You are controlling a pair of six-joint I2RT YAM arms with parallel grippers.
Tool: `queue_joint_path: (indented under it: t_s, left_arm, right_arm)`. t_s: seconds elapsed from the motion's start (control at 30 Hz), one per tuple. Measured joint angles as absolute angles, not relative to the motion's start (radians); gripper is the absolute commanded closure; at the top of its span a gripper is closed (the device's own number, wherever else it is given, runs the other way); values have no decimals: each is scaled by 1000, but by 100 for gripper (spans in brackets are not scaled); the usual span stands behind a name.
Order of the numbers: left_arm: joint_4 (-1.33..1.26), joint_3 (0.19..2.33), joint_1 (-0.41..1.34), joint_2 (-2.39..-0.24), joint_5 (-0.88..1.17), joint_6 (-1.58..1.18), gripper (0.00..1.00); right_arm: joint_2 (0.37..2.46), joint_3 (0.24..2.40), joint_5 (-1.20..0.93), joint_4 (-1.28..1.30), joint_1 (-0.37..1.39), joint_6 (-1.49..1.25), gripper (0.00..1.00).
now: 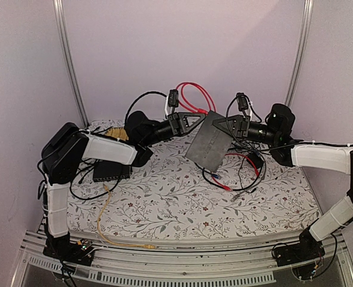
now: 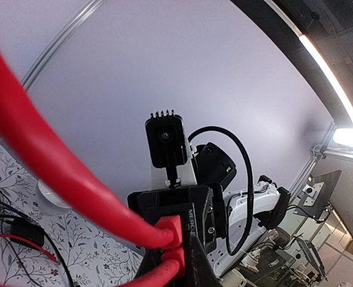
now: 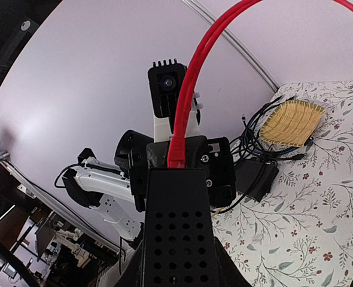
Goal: Pull the plug from the switch port
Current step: Pull the connector from the switch port.
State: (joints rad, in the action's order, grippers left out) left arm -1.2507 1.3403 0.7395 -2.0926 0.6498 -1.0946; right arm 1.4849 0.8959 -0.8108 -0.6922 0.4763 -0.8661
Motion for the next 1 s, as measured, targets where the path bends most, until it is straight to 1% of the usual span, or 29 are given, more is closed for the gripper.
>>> queue_joint_path:
  t_s: [0.67, 1.0]
  left_arm:
    - [-1244, 1349, 740, -2093, 690, -1106, 100]
    - [-1252, 1277, 757, -2070, 608, -1106, 100]
  right_arm:
    - [1467, 896, -849, -666, 462, -867, 99]
    - [1467, 873, -853, -662, 463, -882, 99]
